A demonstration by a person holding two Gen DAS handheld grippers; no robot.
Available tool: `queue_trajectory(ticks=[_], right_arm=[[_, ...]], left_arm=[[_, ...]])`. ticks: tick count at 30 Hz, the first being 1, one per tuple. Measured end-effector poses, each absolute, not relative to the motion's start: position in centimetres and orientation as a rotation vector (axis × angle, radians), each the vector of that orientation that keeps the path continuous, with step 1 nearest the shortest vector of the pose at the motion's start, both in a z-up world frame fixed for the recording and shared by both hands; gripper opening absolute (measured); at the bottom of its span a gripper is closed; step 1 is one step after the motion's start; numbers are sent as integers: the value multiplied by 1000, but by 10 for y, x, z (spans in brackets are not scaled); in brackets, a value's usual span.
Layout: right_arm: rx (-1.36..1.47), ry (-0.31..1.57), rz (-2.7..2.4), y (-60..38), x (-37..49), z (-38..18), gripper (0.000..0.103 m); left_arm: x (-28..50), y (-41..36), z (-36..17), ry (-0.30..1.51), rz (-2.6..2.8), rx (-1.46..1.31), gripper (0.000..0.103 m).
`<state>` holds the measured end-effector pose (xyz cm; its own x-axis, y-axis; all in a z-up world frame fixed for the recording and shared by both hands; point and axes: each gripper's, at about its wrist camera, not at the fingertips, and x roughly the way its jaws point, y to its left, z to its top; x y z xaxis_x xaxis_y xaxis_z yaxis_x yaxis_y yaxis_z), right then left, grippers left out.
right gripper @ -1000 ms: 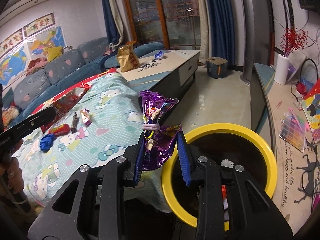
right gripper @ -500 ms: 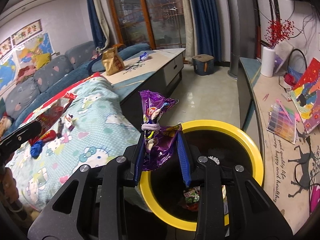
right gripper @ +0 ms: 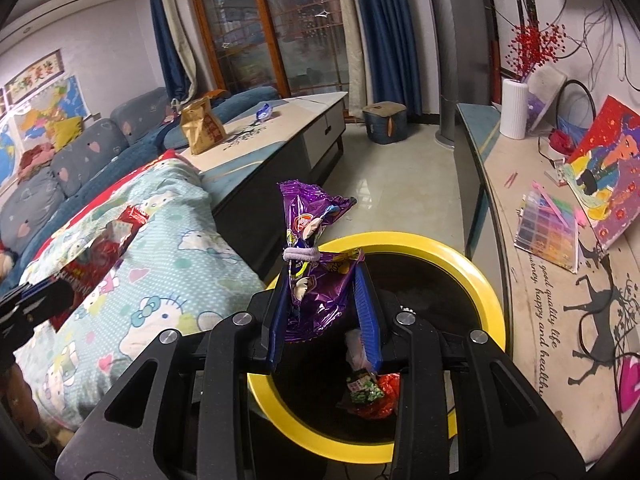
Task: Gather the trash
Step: 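Carry the purple wrapper with the right tool while the left tool carries the red wrapper to the bin, then open the right tool over the bin while the left tool drops the red wrapper inside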
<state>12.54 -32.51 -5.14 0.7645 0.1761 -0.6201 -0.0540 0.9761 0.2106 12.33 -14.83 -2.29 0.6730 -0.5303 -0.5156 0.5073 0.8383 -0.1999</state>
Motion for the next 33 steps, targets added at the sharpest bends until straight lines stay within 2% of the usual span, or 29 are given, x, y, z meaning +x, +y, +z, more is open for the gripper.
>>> queue_trajectory(ticks=[33], right_arm=[[272, 778, -7, -382, 135, -92, 25]], left_arm=[[139, -231, -80, 715, -720, 63, 12]])
